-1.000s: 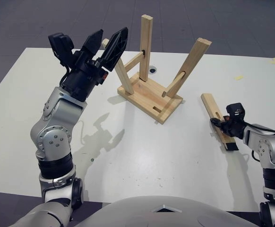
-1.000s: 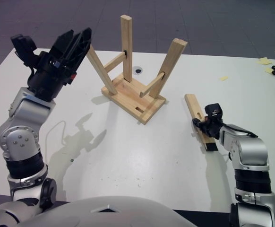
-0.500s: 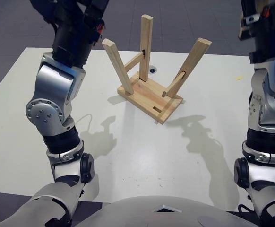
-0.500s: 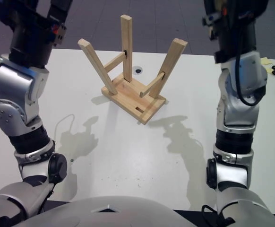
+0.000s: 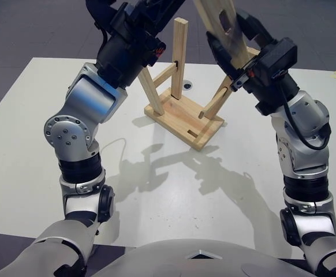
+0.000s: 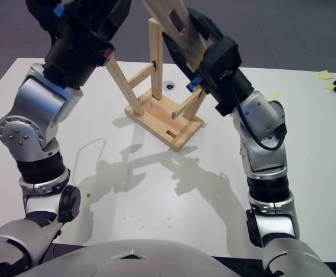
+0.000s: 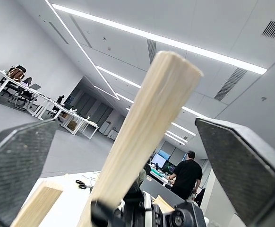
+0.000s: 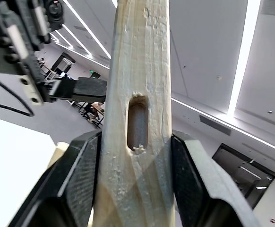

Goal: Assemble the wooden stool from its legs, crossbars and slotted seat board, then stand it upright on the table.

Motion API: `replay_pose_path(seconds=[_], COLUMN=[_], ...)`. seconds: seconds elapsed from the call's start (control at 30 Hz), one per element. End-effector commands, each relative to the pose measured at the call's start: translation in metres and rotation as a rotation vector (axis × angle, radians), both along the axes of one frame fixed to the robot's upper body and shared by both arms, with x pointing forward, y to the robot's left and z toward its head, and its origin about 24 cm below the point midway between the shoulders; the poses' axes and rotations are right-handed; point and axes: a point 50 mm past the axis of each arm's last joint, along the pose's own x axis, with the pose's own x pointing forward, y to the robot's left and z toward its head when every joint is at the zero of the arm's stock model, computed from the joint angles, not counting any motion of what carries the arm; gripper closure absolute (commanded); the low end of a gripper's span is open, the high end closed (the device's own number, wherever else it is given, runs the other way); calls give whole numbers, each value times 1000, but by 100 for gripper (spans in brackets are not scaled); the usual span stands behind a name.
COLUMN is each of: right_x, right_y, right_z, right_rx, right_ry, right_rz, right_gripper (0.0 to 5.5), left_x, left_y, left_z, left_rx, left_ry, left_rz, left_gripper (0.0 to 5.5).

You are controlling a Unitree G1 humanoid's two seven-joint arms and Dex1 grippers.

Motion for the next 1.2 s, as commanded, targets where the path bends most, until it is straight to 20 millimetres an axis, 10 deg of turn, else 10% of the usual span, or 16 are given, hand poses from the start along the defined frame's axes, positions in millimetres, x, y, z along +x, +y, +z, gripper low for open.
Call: replay_pose_path(seconds=[0.03,0.83,1.2], right_x=[-4,-9,0], right_y=[3,8,1], right_z=[-2,-13,-21], right_rx=[-19,-17,55], right_ry=[17,121,286], right_rz=[27,56,47], right_gripper=[342,344,264], left_x=[-5,-7,2], left_y=[-7,-8,7], left_z=[8,-3,-4], left_rx=[53,128,124], left_ry=[-84,-144,-118], left_rz=[5,69,216], left_gripper=[30,399,445])
